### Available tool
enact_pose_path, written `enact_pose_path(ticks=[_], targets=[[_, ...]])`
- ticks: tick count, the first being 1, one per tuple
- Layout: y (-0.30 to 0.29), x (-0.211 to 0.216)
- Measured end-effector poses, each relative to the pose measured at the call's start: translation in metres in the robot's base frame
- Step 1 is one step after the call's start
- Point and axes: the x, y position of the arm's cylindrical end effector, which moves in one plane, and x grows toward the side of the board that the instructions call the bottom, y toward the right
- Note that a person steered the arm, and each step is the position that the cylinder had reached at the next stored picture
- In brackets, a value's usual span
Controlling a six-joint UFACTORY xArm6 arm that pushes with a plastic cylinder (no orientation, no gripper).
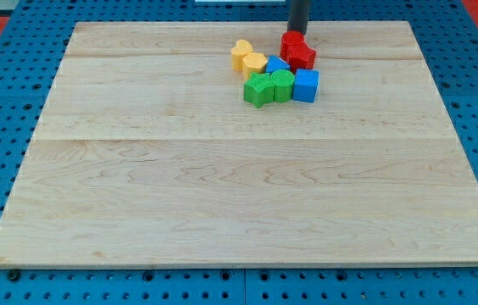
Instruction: Slide the yellow heart close to blue triangle
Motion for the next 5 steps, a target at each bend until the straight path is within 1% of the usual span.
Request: enact_pose_path(ticks=[2,3,4,5], targets=[[-0.01,0.033],[0.003,0.017],[-0.048,-0.006],[-0.083,-0.006]])
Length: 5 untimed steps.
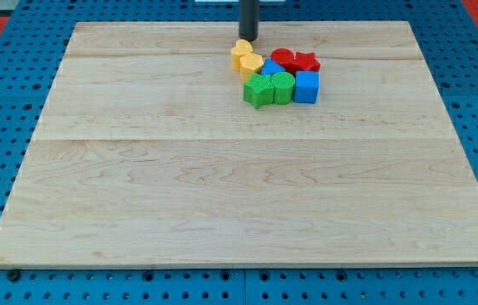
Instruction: Slide the yellow heart close to blue triangle
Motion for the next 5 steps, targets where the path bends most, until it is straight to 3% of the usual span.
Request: enact_pose_path(ticks=[2,5], targets=[[-0.003,0.026],[0.029,0.018]])
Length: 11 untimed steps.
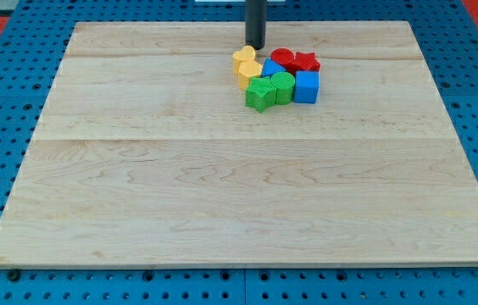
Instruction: Slide the yellow heart close to blue triangle
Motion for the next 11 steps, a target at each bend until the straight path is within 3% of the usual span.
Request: enact_pose_path(ticks=[6,7,8,9,11], targets=[[0.001,0.0],[-0.047,-0.002],[-0.049,0.009],[-0.004,0.038],[-0.02,0.025]])
